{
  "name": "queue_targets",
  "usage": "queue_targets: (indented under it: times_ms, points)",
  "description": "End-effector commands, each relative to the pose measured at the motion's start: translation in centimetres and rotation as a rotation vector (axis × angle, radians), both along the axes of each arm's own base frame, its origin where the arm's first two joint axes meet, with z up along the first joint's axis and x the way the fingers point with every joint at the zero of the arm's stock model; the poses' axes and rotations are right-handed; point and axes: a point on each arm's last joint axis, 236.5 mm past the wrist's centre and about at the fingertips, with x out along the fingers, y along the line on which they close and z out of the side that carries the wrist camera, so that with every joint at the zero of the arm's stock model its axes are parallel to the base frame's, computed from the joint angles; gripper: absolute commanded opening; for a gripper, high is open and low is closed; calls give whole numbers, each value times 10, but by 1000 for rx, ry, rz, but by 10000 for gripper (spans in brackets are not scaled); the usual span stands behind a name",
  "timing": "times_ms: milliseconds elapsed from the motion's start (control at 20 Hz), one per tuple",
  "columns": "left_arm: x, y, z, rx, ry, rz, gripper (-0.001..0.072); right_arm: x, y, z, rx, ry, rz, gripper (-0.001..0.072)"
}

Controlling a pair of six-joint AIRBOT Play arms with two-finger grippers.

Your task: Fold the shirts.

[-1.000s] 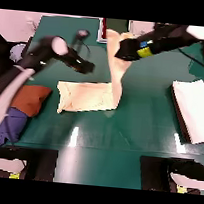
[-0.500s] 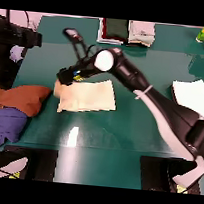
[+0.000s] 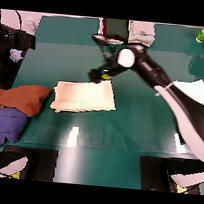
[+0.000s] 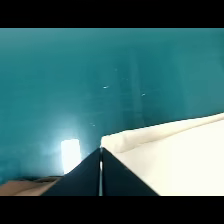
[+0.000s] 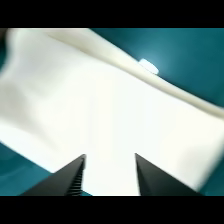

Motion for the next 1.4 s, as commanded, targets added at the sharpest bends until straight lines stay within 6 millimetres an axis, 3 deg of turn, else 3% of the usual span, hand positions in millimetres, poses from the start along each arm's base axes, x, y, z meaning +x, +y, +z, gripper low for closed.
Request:
queue_targets:
  times_ms: [0,50,200,450,600,750,800,850,900,950,1050,1150,1250,1350]
  points:
    - [0,-13,3,-46,-8,-32,27,0,-91,-38,-133,125,-167,575]
    - [0,-15,4,-46,-13,-45,27,-2,-104,-49,-144,160,-203,631]
    - [0,-18,0,-56,-4,-51,27,-15,-103,-80,-139,268,-219,630]
    - [-3,-18,-5,-55,17,-52,27,-26,-63,-128,-67,412,-218,629]
    - [-4,-18,-6,-56,23,-54,27,-20,-40,-142,-8,417,-236,623]
    - [-5,-22,-5,-73,24,-62,27,-11,-32,-143,13,370,-242,541]
    - [-4,-24,-5,-79,23,-65,27,-8,-32,-143,17,358,-242,349]
    - [-5,-27,-4,-93,22,-71,27,-5,-31,-142,18,328,-213,71]
    - [-4,-29,-3,-97,17,-74,26,-2,-30,-140,21,306,-200,17]
    - [-5,-33,-3,-94,14,-86,26,2,-33,-136,24,294,-206,16]
    - [-8,-51,-2,-87,8,-137,26,16,-47,-113,55,251,-240,16]
    - [-13,-78,2,-91,-10,-204,26,41,-84,-77,68,161,-299,16]
    - [-19,-103,5,-97,-26,-265,26,63,-140,-39,68,78,-390,16]
    - [-24,-123,10,-105,-49,-311,26,79,-210,-3,61,1,-510,16]
